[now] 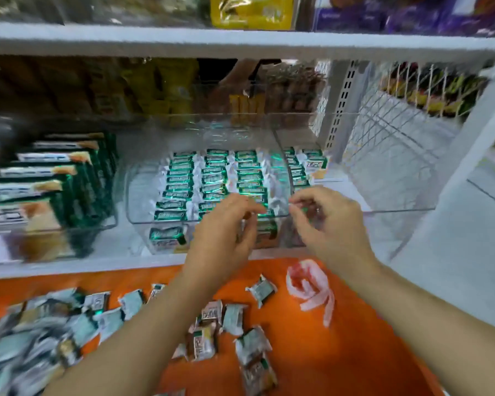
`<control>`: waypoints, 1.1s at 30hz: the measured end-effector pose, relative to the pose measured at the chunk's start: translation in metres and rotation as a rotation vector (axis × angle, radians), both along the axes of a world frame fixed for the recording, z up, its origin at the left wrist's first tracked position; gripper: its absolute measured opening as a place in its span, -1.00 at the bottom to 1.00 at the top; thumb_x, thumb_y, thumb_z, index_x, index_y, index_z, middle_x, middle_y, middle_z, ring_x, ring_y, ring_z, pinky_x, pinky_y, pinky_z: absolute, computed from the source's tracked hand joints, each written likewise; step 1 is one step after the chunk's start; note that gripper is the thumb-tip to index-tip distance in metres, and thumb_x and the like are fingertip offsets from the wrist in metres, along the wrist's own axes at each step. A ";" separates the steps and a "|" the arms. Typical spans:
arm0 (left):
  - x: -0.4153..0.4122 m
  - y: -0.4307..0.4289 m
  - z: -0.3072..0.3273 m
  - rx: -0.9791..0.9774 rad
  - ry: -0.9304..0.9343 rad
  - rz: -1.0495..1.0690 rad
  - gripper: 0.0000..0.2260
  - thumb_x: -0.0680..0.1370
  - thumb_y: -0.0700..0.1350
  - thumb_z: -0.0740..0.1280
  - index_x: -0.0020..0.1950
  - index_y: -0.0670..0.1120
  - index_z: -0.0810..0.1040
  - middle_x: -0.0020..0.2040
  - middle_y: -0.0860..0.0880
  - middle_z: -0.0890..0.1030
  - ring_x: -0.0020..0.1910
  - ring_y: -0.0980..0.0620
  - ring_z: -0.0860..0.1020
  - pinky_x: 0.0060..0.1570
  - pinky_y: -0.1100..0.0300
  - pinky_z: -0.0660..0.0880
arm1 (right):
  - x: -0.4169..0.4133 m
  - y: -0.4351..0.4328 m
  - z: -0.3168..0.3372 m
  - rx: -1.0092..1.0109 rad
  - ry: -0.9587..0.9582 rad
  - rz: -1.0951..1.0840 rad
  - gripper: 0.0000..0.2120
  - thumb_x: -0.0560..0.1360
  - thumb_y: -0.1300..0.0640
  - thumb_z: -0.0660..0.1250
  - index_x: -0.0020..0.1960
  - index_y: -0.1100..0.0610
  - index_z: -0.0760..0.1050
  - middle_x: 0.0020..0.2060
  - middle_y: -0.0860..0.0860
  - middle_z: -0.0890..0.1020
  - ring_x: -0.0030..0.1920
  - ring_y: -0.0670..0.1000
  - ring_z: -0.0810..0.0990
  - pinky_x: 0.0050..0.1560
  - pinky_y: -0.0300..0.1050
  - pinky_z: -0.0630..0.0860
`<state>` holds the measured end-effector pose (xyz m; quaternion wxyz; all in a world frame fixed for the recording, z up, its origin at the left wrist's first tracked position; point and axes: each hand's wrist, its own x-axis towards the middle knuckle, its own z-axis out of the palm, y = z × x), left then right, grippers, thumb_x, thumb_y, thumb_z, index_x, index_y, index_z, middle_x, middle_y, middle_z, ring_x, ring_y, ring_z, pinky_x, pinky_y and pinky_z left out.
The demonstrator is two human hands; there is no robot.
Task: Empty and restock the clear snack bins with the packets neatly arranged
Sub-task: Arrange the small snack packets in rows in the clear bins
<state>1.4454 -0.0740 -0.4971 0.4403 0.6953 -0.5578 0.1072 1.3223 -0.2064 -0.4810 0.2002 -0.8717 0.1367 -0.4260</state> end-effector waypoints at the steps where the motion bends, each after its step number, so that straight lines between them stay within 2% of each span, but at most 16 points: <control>1: 0.001 0.020 -0.009 0.090 -0.016 -0.026 -0.79 0.53 -0.12 0.18 0.04 -0.10 0.58 -0.06 0.05 0.56 -0.09 0.19 0.48 -0.10 0.28 0.45 | -0.004 0.022 -0.010 -0.009 0.028 0.047 -0.92 0.44 0.18 0.32 -0.11 0.13 0.59 -0.26 -0.14 0.53 -0.26 -0.16 0.46 -0.19 -0.33 0.38; 4: 0.015 0.081 -0.034 0.473 -0.063 -0.020 -0.82 0.55 -0.09 0.24 0.09 -0.01 0.59 -0.01 0.07 0.60 -0.09 0.10 0.54 -0.15 0.15 0.50 | -0.001 0.076 -0.044 0.039 0.228 0.206 -0.93 0.46 0.13 0.32 -0.09 0.06 0.58 -0.27 -0.21 0.51 -0.25 -0.22 0.42 -0.23 -0.42 0.37; 6: 0.036 0.120 -0.047 0.762 -0.057 -0.008 -0.82 0.58 -0.06 0.26 0.14 0.00 0.57 0.06 0.06 0.60 -0.02 0.05 0.57 -0.11 0.14 0.49 | 0.013 0.102 -0.066 0.128 0.398 0.260 -0.91 0.47 0.14 0.35 -0.04 0.02 0.58 -0.29 -0.27 0.45 -0.26 -0.22 0.42 -0.25 -0.45 0.33; 8: 0.060 0.158 -0.059 0.960 0.013 0.006 -0.80 0.59 -0.05 0.27 0.19 -0.02 0.55 0.12 0.06 0.58 0.00 0.08 0.55 -0.05 0.21 0.46 | 0.033 0.122 -0.085 0.194 0.553 0.287 -0.86 0.50 0.13 0.35 0.05 0.01 0.56 -0.27 -0.28 0.45 -0.24 -0.22 0.44 -0.22 -0.37 0.39; 9: 0.073 0.177 -0.064 1.009 0.065 0.027 -0.79 0.59 -0.05 0.27 0.20 -0.03 0.54 0.14 0.05 0.57 0.00 0.09 0.54 -0.03 0.23 0.45 | 0.044 0.132 -0.093 0.223 0.619 0.304 -0.82 0.50 0.12 0.35 0.10 0.01 0.54 -0.23 -0.25 0.48 -0.20 -0.19 0.46 -0.17 -0.26 0.46; 11: 0.101 0.209 -0.076 1.079 0.153 0.094 -0.78 0.60 -0.05 0.27 0.20 -0.07 0.52 0.15 0.02 0.57 0.00 0.08 0.53 -0.01 0.22 0.45 | 0.070 0.149 -0.109 0.277 0.747 0.332 -0.72 0.50 0.09 0.35 0.21 0.00 0.48 -0.06 -0.11 0.56 -0.08 -0.05 0.52 -0.05 -0.05 0.51; 15: 0.157 0.261 -0.106 1.160 0.291 0.253 -0.71 0.59 -0.08 0.27 0.31 -0.06 0.46 0.21 -0.04 0.52 0.03 0.00 0.53 -0.08 0.21 0.40 | 0.124 0.182 -0.142 0.326 0.936 0.396 -0.55 0.51 0.06 0.36 0.37 -0.05 0.36 0.21 -0.02 0.53 0.05 -0.03 0.52 -0.01 -0.14 0.46; 17: 0.184 0.286 -0.126 1.203 0.303 0.334 -0.63 0.60 -0.04 0.28 0.39 -0.06 0.40 0.29 -0.08 0.47 0.17 -0.07 0.49 0.05 0.17 0.40 | 0.152 0.197 -0.161 0.325 1.008 0.460 -0.50 0.52 0.06 0.36 0.41 -0.04 0.31 0.32 0.00 0.46 0.20 -0.01 0.48 0.10 -0.15 0.44; 19: 0.209 0.311 -0.149 1.263 0.319 0.460 -0.47 0.57 0.04 0.30 0.49 -0.05 0.24 0.40 -0.18 0.34 0.35 -0.19 0.36 0.25 0.09 0.34 | 0.181 0.211 -0.177 0.307 1.085 0.530 -0.45 0.52 0.05 0.35 0.46 -0.04 0.24 0.37 0.03 0.39 0.24 0.01 0.45 0.11 -0.15 0.43; 21: 0.230 0.333 -0.166 1.316 0.380 0.539 -0.29 0.54 0.10 0.33 0.56 0.00 0.03 0.47 -0.27 0.13 0.44 -0.33 0.19 0.40 -0.05 0.20 | 0.214 0.227 -0.194 0.282 1.159 0.583 -0.37 0.51 0.03 0.37 0.49 -0.06 0.17 0.43 0.07 0.30 0.25 0.03 0.42 0.13 -0.12 0.41; 24: 0.256 0.356 -0.181 1.405 0.498 0.610 -0.12 0.47 0.20 0.38 0.56 0.13 -0.17 0.50 -0.27 -0.05 0.48 -0.39 0.01 0.41 -0.09 0.13 | 0.265 0.257 -0.217 0.237 1.254 0.657 -0.24 0.48 0.00 0.40 0.54 -0.10 0.06 0.53 0.06 0.07 0.48 0.11 0.16 0.37 -0.02 0.30; 26: 0.272 0.369 -0.193 1.502 0.583 0.545 -0.02 0.38 0.36 0.36 0.56 0.14 -0.20 0.54 -0.22 -0.11 0.51 -0.34 -0.11 0.44 -0.13 0.06 | 0.294 0.280 -0.231 0.219 1.288 0.722 -0.14 0.44 -0.01 0.45 0.55 -0.12 -0.01 0.54 0.06 -0.03 0.51 0.14 0.09 0.41 -0.02 0.26; 28: 0.290 0.381 -0.206 1.605 0.609 0.373 0.20 0.12 0.64 0.22 0.58 0.06 -0.07 0.57 -0.13 -0.17 0.52 -0.21 -0.27 0.46 -0.24 -0.07 | 0.318 0.302 -0.241 0.211 1.296 0.773 -0.07 0.41 0.02 0.49 0.54 -0.16 -0.05 0.55 0.06 -0.16 0.53 0.15 0.03 0.43 0.00 0.23; 29: 0.296 0.388 -0.211 1.635 0.637 0.325 0.29 0.01 0.68 0.19 0.58 0.03 -0.04 0.58 -0.09 -0.19 0.52 -0.17 -0.28 0.46 -0.25 -0.07 | 0.328 0.311 -0.246 0.220 1.291 0.790 -0.05 0.39 0.04 0.51 0.54 -0.16 -0.05 0.54 0.04 -0.23 0.54 0.15 -0.01 0.44 -0.01 0.20; 31: 0.306 0.396 -0.217 1.619 0.716 0.350 0.22 0.15 0.55 0.31 0.56 0.05 -0.23 0.58 -0.03 -0.20 0.54 -0.16 -0.23 0.48 -0.16 0.03 | 0.346 0.324 -0.252 0.201 1.259 0.820 0.00 0.34 0.03 0.55 0.55 -0.16 -0.03 0.52 -0.01 -0.32 0.54 0.14 -0.11 0.47 0.02 0.11; 33: 0.309 0.397 -0.220 1.592 0.780 0.369 0.11 0.34 0.35 0.38 0.51 0.08 -0.40 0.58 -0.02 -0.12 0.54 -0.17 -0.09 0.42 -0.03 0.21 | 0.361 0.333 -0.258 0.136 1.249 0.836 0.04 0.28 -0.04 0.58 0.54 -0.19 -0.01 0.51 -0.05 -0.36 0.53 0.17 -0.23 0.49 0.19 0.01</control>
